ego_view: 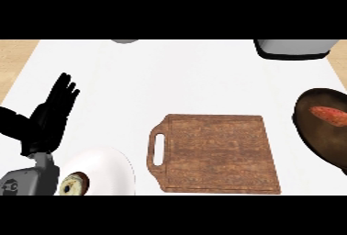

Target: Pick the sweet potato from the cutting board and place it in the pan

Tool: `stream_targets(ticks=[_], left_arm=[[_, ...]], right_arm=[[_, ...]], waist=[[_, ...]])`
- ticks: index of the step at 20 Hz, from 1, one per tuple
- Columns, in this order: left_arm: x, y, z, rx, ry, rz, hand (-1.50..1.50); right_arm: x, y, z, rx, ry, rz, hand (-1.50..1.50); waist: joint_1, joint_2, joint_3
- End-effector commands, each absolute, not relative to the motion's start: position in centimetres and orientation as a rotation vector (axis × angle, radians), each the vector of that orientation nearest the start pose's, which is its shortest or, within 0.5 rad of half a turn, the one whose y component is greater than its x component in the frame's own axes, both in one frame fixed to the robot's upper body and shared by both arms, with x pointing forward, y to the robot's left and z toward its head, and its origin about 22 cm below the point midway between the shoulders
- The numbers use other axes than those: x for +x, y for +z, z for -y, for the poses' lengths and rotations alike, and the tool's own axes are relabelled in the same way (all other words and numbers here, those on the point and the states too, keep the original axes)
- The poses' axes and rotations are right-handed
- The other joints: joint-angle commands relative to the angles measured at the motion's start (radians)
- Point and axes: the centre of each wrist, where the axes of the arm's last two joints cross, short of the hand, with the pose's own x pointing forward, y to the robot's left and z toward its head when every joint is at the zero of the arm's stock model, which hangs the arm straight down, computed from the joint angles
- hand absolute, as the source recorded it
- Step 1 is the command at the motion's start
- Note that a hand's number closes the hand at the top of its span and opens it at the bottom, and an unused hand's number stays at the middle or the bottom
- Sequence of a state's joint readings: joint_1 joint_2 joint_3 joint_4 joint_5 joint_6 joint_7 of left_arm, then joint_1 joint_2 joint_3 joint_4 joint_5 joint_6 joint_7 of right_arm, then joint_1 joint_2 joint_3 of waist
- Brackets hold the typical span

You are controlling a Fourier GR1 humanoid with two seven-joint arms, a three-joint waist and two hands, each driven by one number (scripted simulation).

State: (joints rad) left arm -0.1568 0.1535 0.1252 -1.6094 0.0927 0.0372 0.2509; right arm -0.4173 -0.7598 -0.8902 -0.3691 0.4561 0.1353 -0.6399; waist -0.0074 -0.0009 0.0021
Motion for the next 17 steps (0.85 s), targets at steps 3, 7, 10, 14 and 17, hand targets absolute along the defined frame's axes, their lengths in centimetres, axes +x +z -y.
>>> stream_targets(ticks=[3,7,10,14,17], left_arm=[[27.2,5.4,-28.1,0.122,0.060,1.517,0.00],[28.5,6.1,-27.5,0.098,0.059,1.517,0.00],[27.2,6.3,-27.3,0.100,0.035,1.503,0.00],[26.3,4.3,-27.4,0.101,0.062,1.511,0.00],[28.2,4.9,-27.4,0.113,0.043,1.512,0.00]], right_arm=[[13.4,3.3,60.6,-0.690,-0.167,1.647,-1.50],[9.5,5.3,62.8,-0.596,-0.132,1.645,-1.50],[7.5,3.9,62.5,-0.617,-0.115,1.660,-1.50],[6.4,3.8,62.6,-0.659,-0.129,1.653,-1.50],[7.0,2.8,62.0,-0.663,-0.119,1.630,-1.50]], waist=[[-0.016,-0.002,0.000],[-0.004,0.003,0.002],[0.002,0.000,0.001],[0.004,0.001,0.000],[0.004,0.003,0.001]])
